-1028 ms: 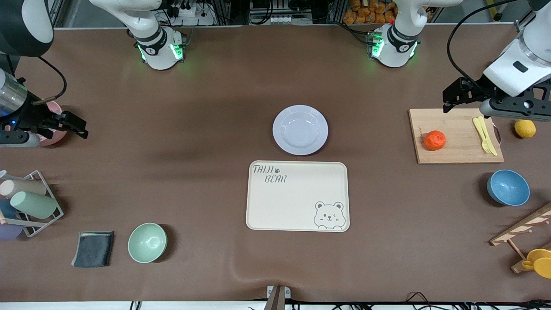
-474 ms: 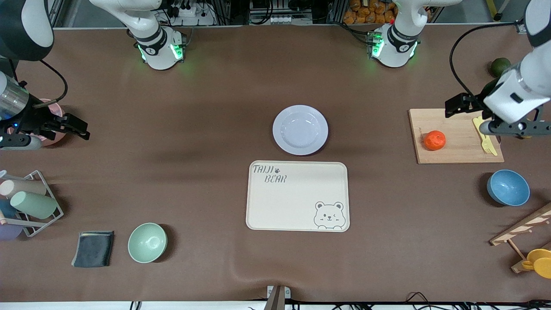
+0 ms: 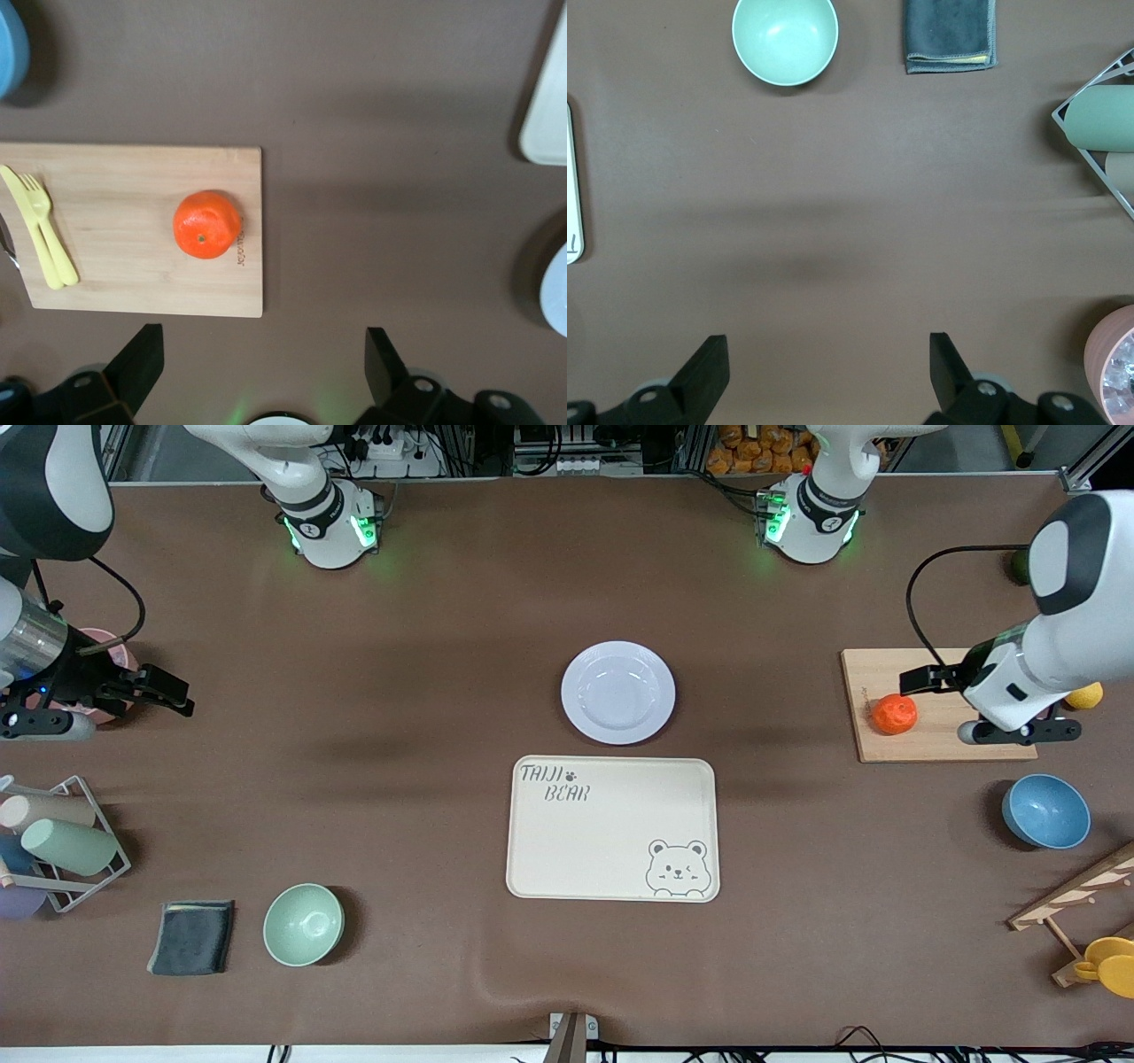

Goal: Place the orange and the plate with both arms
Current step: 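Lower the left gripper around the orange and close it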

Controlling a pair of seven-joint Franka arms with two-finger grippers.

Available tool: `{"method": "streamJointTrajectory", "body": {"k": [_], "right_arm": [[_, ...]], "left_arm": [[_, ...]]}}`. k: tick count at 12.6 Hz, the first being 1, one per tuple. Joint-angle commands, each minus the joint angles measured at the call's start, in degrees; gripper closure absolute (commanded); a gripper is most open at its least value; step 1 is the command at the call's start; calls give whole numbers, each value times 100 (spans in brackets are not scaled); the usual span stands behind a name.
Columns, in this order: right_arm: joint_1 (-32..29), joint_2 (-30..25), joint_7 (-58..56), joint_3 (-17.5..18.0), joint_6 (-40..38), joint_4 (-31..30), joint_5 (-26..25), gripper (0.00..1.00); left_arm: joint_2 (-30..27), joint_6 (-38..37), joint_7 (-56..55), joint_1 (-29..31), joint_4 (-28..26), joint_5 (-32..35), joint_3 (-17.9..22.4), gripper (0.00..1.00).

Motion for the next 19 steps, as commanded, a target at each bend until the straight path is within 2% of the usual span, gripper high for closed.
{"method": "streamJointTrajectory", "body": {"k": [1, 4, 8, 13, 19], "right_arm": [[-50, 116, 36, 10, -80, 146, 146, 0], [-287, 240, 53, 10, -88, 155, 796, 0], [-243, 249, 44, 18, -167, 120, 806, 0], [-182, 257, 88, 45, -203, 146, 823, 0], [-24, 328, 97, 36, -203, 129, 1174, 0]], "left_arm": [[-227, 626, -1, 333, -701, 87, -33, 0], [-254, 1645, -1, 737, -1641, 96, -50, 0], [-210, 2711, -44, 1018, -2416, 87, -50, 0], [316, 3283, -843, 1020, -2452, 87, -50, 0], [817, 3644, -862, 1134, -2452, 87, -50, 0]]}}
